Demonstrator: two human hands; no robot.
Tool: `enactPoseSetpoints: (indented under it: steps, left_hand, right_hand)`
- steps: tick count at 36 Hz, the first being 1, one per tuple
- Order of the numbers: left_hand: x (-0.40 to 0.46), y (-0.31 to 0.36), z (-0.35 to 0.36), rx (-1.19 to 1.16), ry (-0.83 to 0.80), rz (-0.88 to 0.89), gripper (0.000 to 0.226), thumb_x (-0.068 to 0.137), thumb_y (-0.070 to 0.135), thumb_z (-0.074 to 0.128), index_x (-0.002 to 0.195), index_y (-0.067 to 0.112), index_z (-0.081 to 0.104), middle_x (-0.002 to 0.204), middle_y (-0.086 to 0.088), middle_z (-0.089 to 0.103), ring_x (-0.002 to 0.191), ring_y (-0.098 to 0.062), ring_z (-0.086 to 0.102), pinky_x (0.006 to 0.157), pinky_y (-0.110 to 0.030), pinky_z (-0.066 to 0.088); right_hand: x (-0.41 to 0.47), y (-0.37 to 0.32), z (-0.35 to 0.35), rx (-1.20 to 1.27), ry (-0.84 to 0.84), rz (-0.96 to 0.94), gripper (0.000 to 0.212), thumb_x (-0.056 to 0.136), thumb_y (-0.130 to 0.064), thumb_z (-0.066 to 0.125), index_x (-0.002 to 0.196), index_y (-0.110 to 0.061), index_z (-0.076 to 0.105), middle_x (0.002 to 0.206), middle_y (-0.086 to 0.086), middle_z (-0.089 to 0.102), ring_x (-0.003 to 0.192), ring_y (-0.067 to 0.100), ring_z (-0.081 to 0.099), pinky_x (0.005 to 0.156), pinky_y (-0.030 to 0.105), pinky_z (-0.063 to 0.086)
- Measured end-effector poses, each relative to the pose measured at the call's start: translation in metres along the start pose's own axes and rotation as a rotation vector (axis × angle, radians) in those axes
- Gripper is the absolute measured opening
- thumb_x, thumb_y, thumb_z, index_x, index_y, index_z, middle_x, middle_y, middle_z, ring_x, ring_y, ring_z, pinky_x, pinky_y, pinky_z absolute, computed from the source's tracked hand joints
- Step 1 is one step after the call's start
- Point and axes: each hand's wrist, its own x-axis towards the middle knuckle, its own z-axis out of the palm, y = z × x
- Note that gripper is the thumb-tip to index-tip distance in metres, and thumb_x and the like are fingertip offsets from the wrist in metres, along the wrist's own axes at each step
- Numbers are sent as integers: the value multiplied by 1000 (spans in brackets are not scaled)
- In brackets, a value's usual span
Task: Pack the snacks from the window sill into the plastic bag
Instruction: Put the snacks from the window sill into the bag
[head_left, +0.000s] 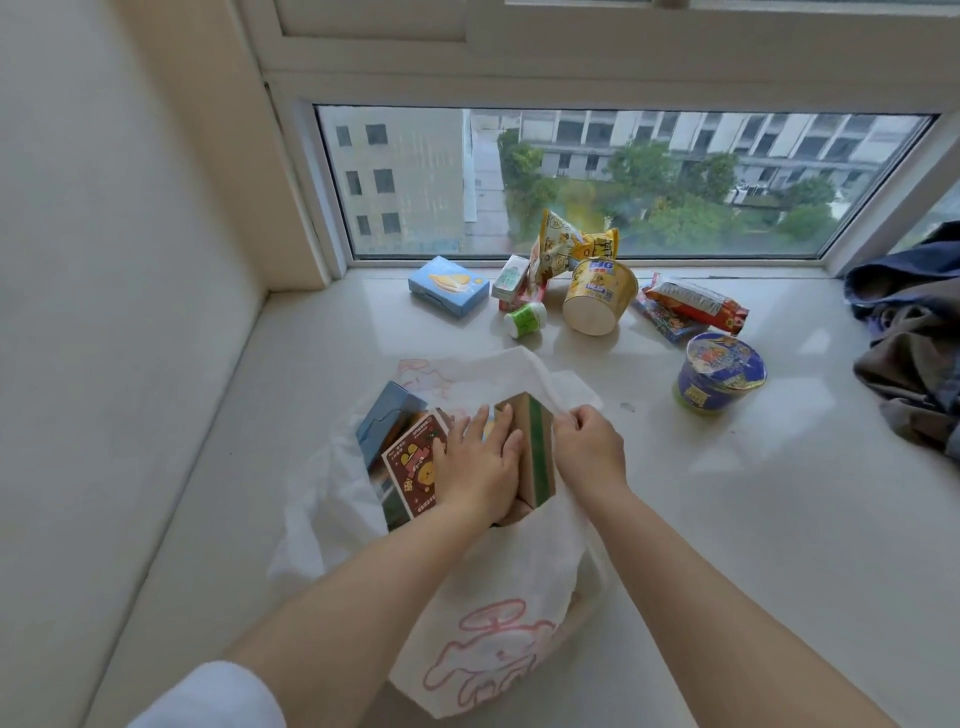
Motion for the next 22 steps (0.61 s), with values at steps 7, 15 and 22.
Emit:
enactPoseSetpoints:
  steps: [7,15,22]
  left_hand:
    - [31,11,-29,-37,64,20,48,102,43,22,147,28,29,156,2,22,144,-22,15,118,-50,12]
    - [107,9,-64,5,67,-59,49,100,37,34,146,21,31,152,-6,29,138,-27,26,109,-45,29]
    - [201,8,-80,175,25,-115,55,95,37,44,146,20,30,149,-8,30,135,-27,29,104,-43,33]
  right_hand:
    - [29,-27,-2,-238,39,-143,19,92,-25,50,108,-16,53,100,1,58,87,20,53,72,31,42]
    - [101,-48,1,-381,-57,-185,23,93,-23,46,111,-16,57,108,7,63,88,21,50,75,31,43]
    - [199,-58,23,-562,-139,-162,21,92,-24,44,106,-15,58,109,10,63,96,28,56,75,33,44]
